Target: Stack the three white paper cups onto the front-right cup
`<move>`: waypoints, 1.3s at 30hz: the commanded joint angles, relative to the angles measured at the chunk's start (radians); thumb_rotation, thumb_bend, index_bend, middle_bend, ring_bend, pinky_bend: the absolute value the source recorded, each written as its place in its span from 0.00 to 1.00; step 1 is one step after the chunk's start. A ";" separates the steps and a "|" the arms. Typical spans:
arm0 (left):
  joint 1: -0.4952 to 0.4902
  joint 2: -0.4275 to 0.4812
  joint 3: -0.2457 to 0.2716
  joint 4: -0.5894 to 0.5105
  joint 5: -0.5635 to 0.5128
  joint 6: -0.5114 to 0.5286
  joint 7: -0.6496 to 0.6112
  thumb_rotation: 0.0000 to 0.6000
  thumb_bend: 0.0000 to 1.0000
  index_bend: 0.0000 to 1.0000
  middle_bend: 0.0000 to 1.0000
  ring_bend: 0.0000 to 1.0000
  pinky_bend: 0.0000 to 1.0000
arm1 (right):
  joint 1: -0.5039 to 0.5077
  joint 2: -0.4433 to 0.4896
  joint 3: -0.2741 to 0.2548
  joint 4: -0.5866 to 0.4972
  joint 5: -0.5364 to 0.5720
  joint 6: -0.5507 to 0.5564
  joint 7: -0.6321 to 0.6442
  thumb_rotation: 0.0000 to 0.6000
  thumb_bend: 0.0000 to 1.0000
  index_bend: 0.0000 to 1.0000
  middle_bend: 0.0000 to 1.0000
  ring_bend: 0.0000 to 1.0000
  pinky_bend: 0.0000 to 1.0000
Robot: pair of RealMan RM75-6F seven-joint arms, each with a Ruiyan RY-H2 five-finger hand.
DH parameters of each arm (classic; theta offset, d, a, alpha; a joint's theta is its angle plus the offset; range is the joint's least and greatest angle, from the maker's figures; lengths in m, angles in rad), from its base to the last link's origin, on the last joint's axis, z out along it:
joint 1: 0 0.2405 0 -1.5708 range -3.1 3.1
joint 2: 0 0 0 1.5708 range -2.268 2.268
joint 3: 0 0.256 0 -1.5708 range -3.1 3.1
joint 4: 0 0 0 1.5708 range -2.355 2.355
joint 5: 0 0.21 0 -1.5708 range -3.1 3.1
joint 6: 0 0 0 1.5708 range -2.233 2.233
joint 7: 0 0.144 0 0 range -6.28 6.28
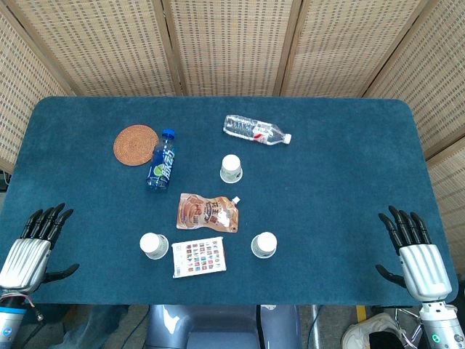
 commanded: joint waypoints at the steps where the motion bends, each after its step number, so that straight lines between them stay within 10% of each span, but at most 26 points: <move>1: 0.000 0.000 0.000 0.001 0.000 0.000 0.001 1.00 0.00 0.00 0.00 0.00 0.00 | 0.000 0.000 0.001 0.000 0.000 0.000 0.000 1.00 0.00 0.03 0.00 0.00 0.00; 12: -0.023 -0.007 0.006 0.007 0.001 -0.048 0.010 1.00 0.00 0.00 0.00 0.00 0.00 | -0.002 0.005 0.001 -0.001 0.004 0.002 0.015 1.00 0.00 0.03 0.00 0.00 0.00; 21: -0.216 -0.033 -0.013 0.106 0.038 -0.327 -0.092 1.00 0.03 0.00 0.00 0.00 0.00 | 0.001 0.007 0.009 -0.002 0.018 -0.004 0.018 1.00 0.00 0.03 0.00 0.00 0.00; 39: -0.473 -0.199 -0.039 0.317 0.086 -0.576 -0.251 1.00 0.17 0.27 0.15 0.15 0.19 | 0.013 -0.005 0.025 0.010 0.065 -0.034 0.002 1.00 0.00 0.03 0.00 0.00 0.00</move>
